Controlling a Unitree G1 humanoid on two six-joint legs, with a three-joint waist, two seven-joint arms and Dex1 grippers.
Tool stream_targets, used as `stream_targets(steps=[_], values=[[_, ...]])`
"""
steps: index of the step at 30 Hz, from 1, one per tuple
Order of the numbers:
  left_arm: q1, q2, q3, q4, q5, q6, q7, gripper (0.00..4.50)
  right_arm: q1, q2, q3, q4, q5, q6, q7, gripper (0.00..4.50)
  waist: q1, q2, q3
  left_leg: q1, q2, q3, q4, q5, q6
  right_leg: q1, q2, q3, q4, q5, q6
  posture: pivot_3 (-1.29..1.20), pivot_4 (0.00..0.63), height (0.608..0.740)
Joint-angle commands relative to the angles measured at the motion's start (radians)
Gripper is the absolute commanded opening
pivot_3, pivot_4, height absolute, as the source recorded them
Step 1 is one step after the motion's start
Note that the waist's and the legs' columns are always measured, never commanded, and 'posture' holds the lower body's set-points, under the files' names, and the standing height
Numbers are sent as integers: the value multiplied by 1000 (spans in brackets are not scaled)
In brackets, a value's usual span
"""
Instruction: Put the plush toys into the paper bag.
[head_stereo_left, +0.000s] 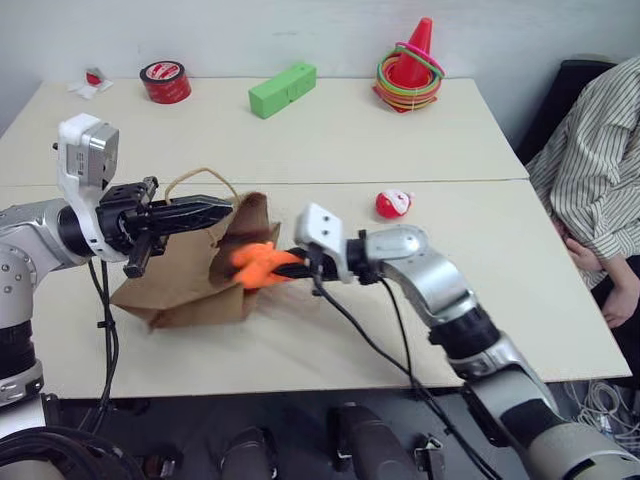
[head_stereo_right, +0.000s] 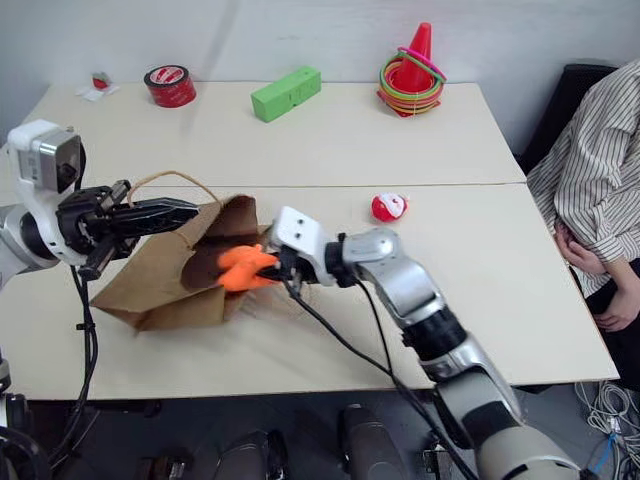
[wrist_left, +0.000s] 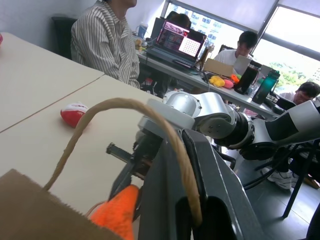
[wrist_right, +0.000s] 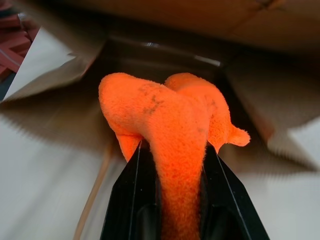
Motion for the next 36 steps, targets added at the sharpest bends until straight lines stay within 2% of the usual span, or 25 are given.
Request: stream_targets(steps=[1,8,12,20,21,24,28,32,36], values=[[11,11,20,-47,-24,-3,1,0,-37,-24,-3,-9,-4,-35,31,313,2,-1,0,0,0,0,0,0,0,0,0,0,0,0,0,0,150,740],[35,-15,23,-57,-24,-16,19,0,-49,-53,31,-12,-1,-112,131,313,-4,-1,-1,0,0,0,1,0,1,0,0,0,0,0,0,0,150,740],[24,-39,9,-52,-17,-24,25,0,-40,-1,82,-3,-20,-142,131,313,-10,-1,-1,0,1,0,-1,0,-1,-1,2,0,1,0,0,0,150,740],[2,-59,-24,-36,-7,-31,19,0,-10,135,110,203,-62,-362,89,313,-5,-1,-1,0,0,0,0,1,-1,-2,1,0,2,0,0,0,150,740],[6,-61,-29,-32,-1,-36,15,0,9,153,109,253,-64,-467,94,663,-6,-2,-1,0,0,0,0,1,-1,-2,1,0,2,0,0,0,150,740],[18,-62,-43,-31,5,-43,4,0,20,182,95,371,-101,-571,42,1667,-7,-2,-1,0,0,0,0,1,-1,-2,1,0,2,0,0,0,150,740],[31,-66,-51,-37,3,-48,0,0,9,209,84,431,-110,-626,43,3041,-7,-2,-1,0,0,0,0,1,-1,-2,0,0,3,0,0,0,150,740],[42,-58,-49,-39,11,-59,3,0,33,192,58,381,-74,-603,91,4439,-9,-2,-1,0,1,0,0,1,-1,-2,1,0,3,0,0,0,150,740],[68,-23,-28,-39,13,-62,-13,0,74,112,-5,223,43,-499,201,4476,-4,-2,-1,0,1,0,0,1,-1,-2,1,0,3,0,0,0,150,740]])
